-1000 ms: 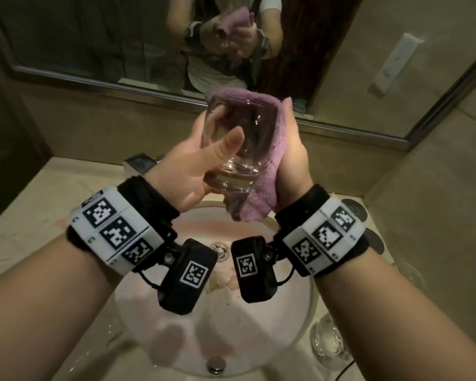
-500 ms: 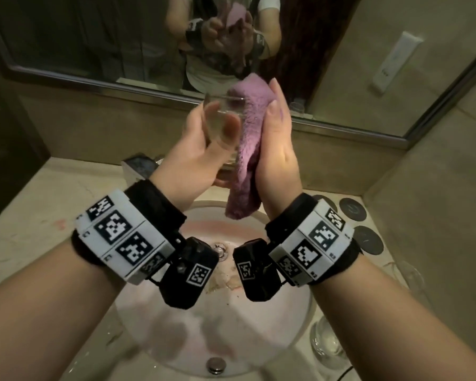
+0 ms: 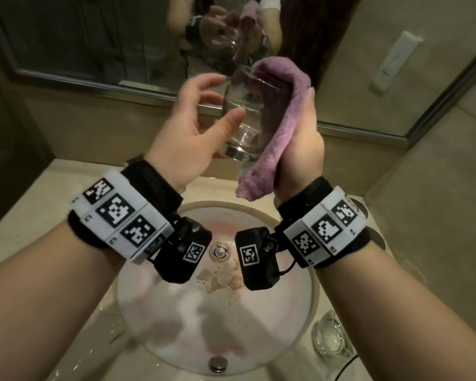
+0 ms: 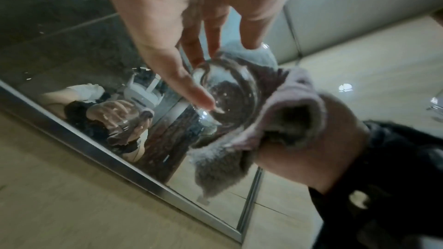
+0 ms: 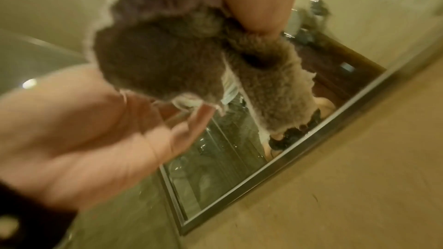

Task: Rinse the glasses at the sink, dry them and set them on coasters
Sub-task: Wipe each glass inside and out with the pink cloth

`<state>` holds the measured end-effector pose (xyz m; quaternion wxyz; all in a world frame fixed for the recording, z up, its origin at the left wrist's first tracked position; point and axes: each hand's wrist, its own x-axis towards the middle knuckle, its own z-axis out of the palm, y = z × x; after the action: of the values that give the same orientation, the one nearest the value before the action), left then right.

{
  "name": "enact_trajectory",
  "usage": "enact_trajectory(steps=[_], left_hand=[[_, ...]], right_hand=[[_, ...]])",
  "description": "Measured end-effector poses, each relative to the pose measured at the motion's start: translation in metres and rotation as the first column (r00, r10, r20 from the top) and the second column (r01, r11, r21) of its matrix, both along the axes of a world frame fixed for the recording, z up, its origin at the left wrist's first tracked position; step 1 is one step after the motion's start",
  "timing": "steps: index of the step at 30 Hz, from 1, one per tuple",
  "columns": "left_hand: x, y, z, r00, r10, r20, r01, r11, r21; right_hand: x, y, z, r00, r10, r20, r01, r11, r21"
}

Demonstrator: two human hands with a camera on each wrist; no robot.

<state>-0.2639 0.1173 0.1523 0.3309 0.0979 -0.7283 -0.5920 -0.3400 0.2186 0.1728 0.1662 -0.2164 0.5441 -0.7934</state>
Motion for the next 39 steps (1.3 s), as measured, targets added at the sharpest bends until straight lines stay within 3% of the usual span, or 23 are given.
enact_trajectory(steps=[5,9,12,13,15,17,19,23,28,31,33,34,36,39], left_hand=[[0.002,0.017,0.0,0.988,-0.139,-0.06,0.148,0.972,0.182],[0.003,0.015,0.001,0.923,-0.378,-0.067,0.381,0.881,0.281],[0.001,0.009,0.002,0.883,-0.467,-0.043,0.447,0.812,0.376],[0.0,0.007,0.003,0.883,-0.466,-0.047,0.443,0.798,0.408],[0.001,0.007,0.007,0.933,-0.359,0.001,0.336,0.875,0.35],[0.002,0.008,0.009,0.991,-0.126,0.052,0.118,0.984,0.132],[0.0,0.011,0.009,0.999,-0.041,0.003,0.041,0.999,0.006],[0.003,0.022,0.012,0.994,-0.109,-0.01,0.109,0.99,0.094],[0.005,0.02,0.01,0.945,-0.322,-0.066,0.327,0.905,0.271],[0.006,0.016,0.007,0.922,-0.388,-0.012,0.37,0.871,0.324],[0.008,0.012,0.004,0.926,-0.378,0.024,0.344,0.865,0.365],[0.009,0.009,0.001,0.932,-0.359,0.046,0.317,0.871,0.375],[0.014,0.005,-0.004,0.94,-0.321,0.112,0.259,0.89,0.376],[0.02,0.0,-0.015,0.946,-0.27,0.18,0.197,0.919,0.343]], right_hand=[[0.011,-0.005,-0.008,0.996,-0.074,-0.057,0.078,0.993,0.083],[0.002,0.009,-0.008,0.981,0.082,0.174,-0.096,0.993,0.072],[-0.003,0.014,-0.002,0.948,0.215,0.236,-0.219,0.976,-0.009],[-0.003,0.015,-0.002,0.944,0.239,0.228,-0.241,0.97,-0.018],[-0.001,0.015,-0.001,0.954,0.219,0.204,-0.214,0.976,-0.044],[0.003,0.012,0.001,0.978,0.122,0.17,-0.119,0.993,-0.028],[0.005,0.008,-0.003,0.997,0.056,0.061,-0.056,0.998,-0.013],[0.015,0.0,-0.008,0.99,-0.035,-0.136,0.038,0.999,0.02],[0.004,0.009,-0.008,0.995,0.048,0.084,-0.057,0.994,0.098],[-0.007,0.012,-0.005,0.994,0.06,0.09,-0.074,0.984,0.165],[-0.01,0.013,-0.007,1.0,0.011,0.006,-0.012,0.962,0.274],[-0.014,0.014,-0.008,0.992,-0.023,-0.123,0.066,0.93,0.362],[-0.025,0.021,-0.005,0.902,-0.056,-0.427,0.269,0.848,0.456],[-0.042,0.029,0.009,0.74,0.037,-0.671,0.445,0.722,0.531]])
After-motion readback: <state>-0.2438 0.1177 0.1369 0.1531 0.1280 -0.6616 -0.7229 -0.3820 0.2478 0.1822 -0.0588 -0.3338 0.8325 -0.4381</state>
